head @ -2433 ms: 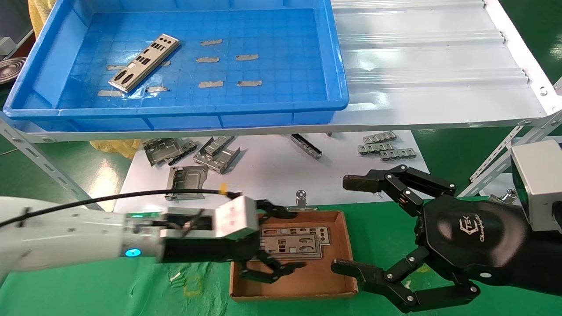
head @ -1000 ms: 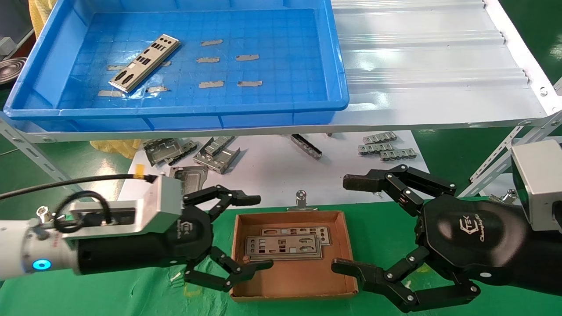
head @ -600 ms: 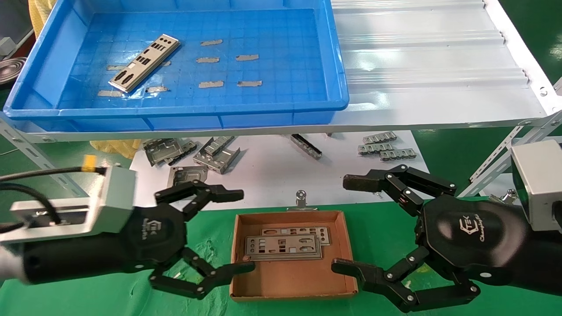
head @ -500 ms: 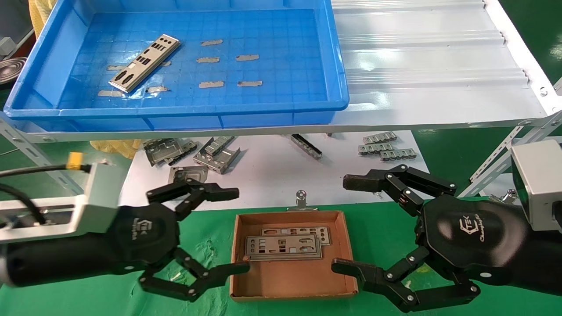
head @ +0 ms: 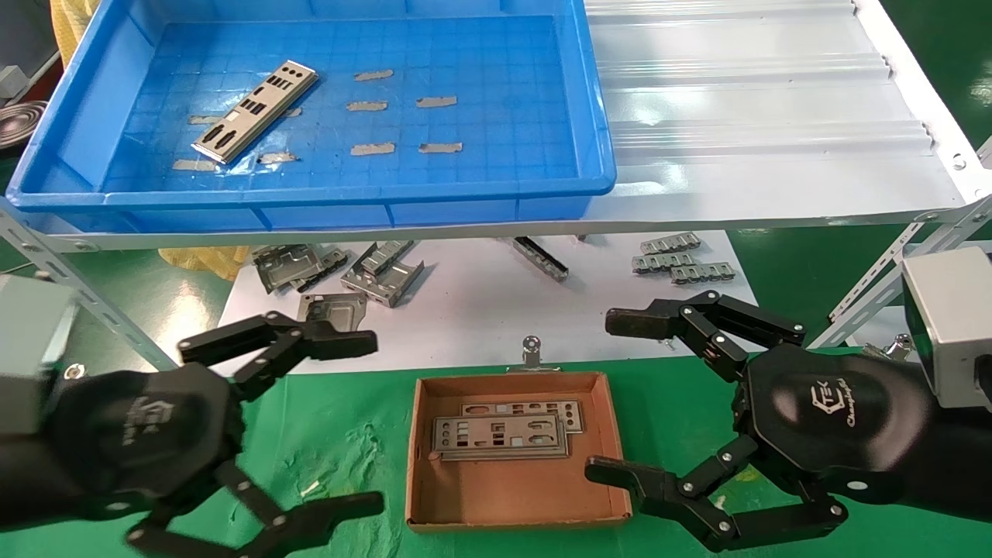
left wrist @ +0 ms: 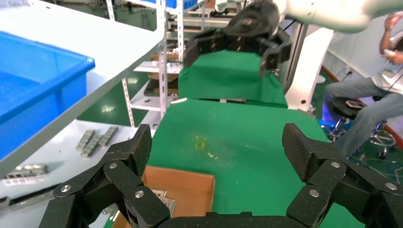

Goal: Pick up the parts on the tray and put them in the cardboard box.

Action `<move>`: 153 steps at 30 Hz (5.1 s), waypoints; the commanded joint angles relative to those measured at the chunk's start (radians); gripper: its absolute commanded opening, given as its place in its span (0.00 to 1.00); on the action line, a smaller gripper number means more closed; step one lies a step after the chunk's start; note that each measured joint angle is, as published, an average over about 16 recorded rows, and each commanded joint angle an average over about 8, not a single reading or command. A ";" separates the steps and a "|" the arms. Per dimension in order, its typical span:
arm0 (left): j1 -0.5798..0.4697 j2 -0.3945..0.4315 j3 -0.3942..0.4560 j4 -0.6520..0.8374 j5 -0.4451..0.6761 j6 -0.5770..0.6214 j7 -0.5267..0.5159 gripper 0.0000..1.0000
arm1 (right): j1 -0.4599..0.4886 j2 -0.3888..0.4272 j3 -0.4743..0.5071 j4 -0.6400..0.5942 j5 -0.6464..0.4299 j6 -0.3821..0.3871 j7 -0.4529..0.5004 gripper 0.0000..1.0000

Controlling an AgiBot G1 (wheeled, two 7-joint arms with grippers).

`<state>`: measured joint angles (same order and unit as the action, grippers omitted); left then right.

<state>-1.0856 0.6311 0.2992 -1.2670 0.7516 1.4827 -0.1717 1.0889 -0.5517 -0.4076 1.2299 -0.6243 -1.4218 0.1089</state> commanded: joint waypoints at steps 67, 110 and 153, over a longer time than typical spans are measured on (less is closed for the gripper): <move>0.011 -0.020 -0.020 -0.017 -0.021 0.013 -0.016 1.00 | 0.000 0.000 0.000 0.000 0.000 0.000 0.000 1.00; 0.011 -0.020 -0.019 -0.017 -0.021 0.013 -0.016 1.00 | 0.000 0.000 0.000 0.000 0.000 0.000 0.000 1.00; 0.011 -0.020 -0.020 -0.017 -0.021 0.013 -0.016 1.00 | 0.000 0.000 0.000 0.000 0.000 0.000 0.000 1.00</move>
<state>-1.0743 0.6111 0.2797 -1.2839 0.7305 1.4952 -0.1875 1.0887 -0.5517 -0.4076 1.2298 -0.6241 -1.4216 0.1089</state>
